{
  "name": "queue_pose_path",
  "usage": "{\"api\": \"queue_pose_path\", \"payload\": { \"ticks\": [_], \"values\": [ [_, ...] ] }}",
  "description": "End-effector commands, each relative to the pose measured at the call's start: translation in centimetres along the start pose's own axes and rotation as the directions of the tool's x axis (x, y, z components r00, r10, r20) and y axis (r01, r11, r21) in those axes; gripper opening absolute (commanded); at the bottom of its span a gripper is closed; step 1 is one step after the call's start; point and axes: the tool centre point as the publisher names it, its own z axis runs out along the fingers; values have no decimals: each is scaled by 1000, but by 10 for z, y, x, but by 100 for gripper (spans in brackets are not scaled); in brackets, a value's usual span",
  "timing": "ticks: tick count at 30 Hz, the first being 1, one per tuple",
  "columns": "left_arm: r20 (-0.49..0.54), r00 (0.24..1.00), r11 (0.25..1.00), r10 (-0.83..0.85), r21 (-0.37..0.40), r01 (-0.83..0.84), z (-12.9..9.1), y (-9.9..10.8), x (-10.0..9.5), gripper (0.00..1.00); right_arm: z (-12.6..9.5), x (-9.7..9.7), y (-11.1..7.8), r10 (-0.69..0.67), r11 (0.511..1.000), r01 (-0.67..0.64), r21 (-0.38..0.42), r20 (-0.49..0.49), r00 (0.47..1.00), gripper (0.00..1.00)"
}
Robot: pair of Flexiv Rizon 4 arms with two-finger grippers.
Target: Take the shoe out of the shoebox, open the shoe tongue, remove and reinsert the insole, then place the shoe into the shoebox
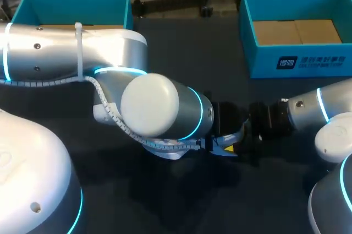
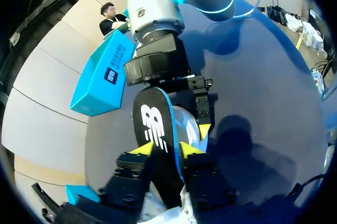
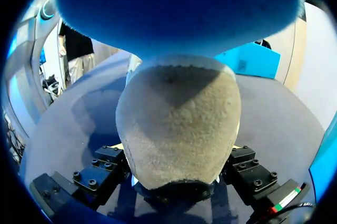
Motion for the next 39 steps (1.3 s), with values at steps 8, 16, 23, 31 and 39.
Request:
{"api": "queue_pose_path", "payload": {
  "ticks": [8, 16, 23, 31, 39],
  "values": [
    [-61, 998, 1000, -6, 21, 7, -9, 3, 6, 0, 0, 1, 1, 0, 1000, 0, 4, 1, 1000, 0],
    [-136, 991, 999, 3, 39, 2, -25, 4, 16, 0, 0, 1, 1, 0, 1000, 0, 4, 1, 1000, 0],
    [-99, 995, 998, 31, 49, -26, -46, -1, 24, 0, 0, 1, 1, 0, 1000, 0, 4, 1, 1000, 0],
    [-74, 996, 997, 48, 70, -43, -66, -5, 24, 0, 0, 1, 1, 0, 1000, 0, 4, 1, 1000, 0],
    [-36, 998, 998, 53, 46, -52, -64, -3, 26, 0, 0, 1, 1, 0, 1000, 0, 4, 1, 1000, 0]
  ]
}}
